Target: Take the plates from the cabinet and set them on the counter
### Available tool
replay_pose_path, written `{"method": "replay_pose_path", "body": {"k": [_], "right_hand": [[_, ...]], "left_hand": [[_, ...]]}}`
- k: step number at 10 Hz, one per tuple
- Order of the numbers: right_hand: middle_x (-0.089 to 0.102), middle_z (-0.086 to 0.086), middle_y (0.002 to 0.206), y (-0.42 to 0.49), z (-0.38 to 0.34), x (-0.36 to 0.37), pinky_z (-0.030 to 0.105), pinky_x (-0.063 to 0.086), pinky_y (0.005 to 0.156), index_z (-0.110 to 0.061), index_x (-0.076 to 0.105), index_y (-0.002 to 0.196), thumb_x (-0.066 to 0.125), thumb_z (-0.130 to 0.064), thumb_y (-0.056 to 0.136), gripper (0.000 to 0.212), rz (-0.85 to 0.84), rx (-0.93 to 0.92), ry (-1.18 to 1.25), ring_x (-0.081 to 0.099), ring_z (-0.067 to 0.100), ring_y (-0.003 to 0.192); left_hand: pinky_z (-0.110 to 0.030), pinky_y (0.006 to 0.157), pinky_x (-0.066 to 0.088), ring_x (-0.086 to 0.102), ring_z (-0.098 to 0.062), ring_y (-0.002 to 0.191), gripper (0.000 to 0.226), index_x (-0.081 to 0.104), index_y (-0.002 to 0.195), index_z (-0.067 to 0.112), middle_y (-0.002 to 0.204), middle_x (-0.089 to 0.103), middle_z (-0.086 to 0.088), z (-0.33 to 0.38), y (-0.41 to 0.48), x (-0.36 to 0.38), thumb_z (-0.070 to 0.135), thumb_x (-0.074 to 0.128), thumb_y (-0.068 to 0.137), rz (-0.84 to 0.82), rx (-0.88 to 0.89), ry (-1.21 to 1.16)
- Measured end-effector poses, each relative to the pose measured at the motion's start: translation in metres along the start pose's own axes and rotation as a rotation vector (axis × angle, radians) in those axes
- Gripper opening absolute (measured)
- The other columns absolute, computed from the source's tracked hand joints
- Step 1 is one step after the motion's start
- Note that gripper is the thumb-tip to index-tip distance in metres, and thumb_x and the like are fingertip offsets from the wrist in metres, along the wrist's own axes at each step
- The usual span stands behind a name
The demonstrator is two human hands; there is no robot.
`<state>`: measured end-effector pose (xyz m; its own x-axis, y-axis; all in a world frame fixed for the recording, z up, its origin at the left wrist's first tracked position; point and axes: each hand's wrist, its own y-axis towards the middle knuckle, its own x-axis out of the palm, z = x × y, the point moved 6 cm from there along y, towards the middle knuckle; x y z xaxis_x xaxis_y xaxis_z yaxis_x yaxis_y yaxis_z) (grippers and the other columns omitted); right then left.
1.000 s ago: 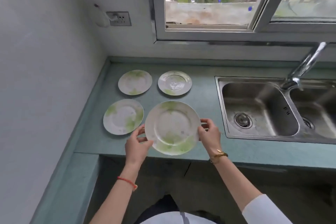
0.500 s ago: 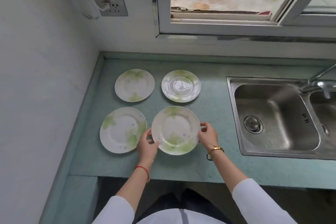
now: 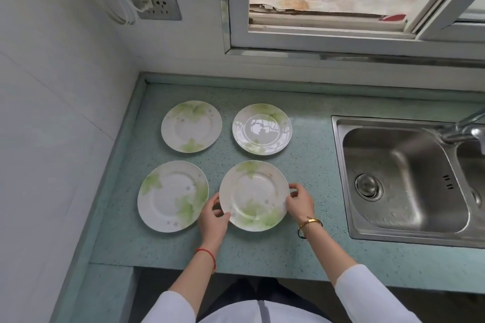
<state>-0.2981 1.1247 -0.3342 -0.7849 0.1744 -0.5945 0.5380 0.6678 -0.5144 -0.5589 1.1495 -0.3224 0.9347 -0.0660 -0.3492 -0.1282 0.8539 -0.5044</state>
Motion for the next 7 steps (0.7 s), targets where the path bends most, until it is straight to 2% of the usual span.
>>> {"method": "replay_pose_path", "body": {"k": [1, 3, 4, 5, 6, 7], "right_hand": [[0.06, 0.0, 0.089, 0.001, 0.003, 0.001, 0.04, 0.057, 0.077, -0.014, 0.058, 0.12, 0.055, -0.005, 0.083, 0.038, 0.004, -0.005, 0.006, 0.063, 0.022, 0.085], [0.06, 0.0, 0.089, 0.001, 0.003, 0.0, 0.036, 0.053, 0.074, -0.014, 0.058, 0.123, 0.053, -0.004, 0.083, 0.041, -0.009, -0.019, -0.007, 0.06, 0.021, 0.083], [0.06, 0.001, 0.091, -0.001, 0.002, -0.001, 0.032, 0.049, 0.072, -0.013, 0.058, 0.124, 0.052, -0.004, 0.084, 0.042, -0.017, -0.018, 0.0, 0.059, 0.02, 0.083], [0.061, 0.002, 0.094, -0.001, 0.003, -0.002, 0.033, 0.049, 0.075, -0.013, 0.057, 0.128, 0.051, -0.003, 0.085, 0.044, -0.019, -0.03, 0.036, 0.059, 0.021, 0.086], [0.059, 0.005, 0.098, -0.009, 0.004, -0.004, 0.036, 0.051, 0.082, -0.01, 0.052, 0.132, 0.053, -0.006, 0.087, 0.045, -0.031, -0.013, 0.031, 0.061, 0.025, 0.092], [0.056, 0.005, 0.097, -0.014, 0.001, -0.01, 0.034, 0.048, 0.082, -0.007, 0.051, 0.132, 0.052, -0.011, 0.091, 0.041, 0.041, -0.013, 0.021, 0.057, 0.023, 0.091]], "left_hand": [[-0.025, 0.081, 0.056, 0.069, -0.011, 0.091, 0.069, 0.056, 0.138, 0.021, 0.117, 0.069, 0.001, -0.001, 0.001, 0.001, -0.009, 0.07, 0.078, 0.008, 0.008, 0.005], [-0.028, 0.082, 0.058, 0.071, -0.014, 0.09, 0.069, 0.054, 0.14, 0.022, 0.113, 0.068, 0.004, -0.002, 0.001, 0.002, -0.011, 0.065, 0.081, -0.023, 0.034, 0.01], [-0.019, 0.075, 0.055, 0.071, -0.009, 0.089, 0.068, 0.053, 0.141, 0.025, 0.115, 0.067, 0.007, -0.003, 0.0, 0.002, -0.008, 0.063, 0.083, -0.06, 0.045, 0.021], [-0.008, 0.063, 0.05, 0.068, 0.003, 0.083, 0.068, 0.049, 0.144, 0.025, 0.119, 0.064, 0.008, -0.005, 0.004, 0.002, -0.006, 0.063, 0.085, -0.114, 0.049, 0.017], [-0.005, 0.061, 0.048, 0.067, 0.007, 0.077, 0.067, 0.045, 0.146, 0.023, 0.12, 0.061, 0.013, -0.004, 0.001, -0.002, -0.002, 0.064, 0.087, -0.152, 0.055, 0.044], [-0.013, 0.076, 0.048, 0.064, -0.002, 0.089, 0.064, 0.042, 0.149, 0.017, 0.137, 0.058, 0.002, 0.0, -0.002, -0.009, 0.005, 0.065, 0.09, -0.119, 0.057, 0.062]]}}
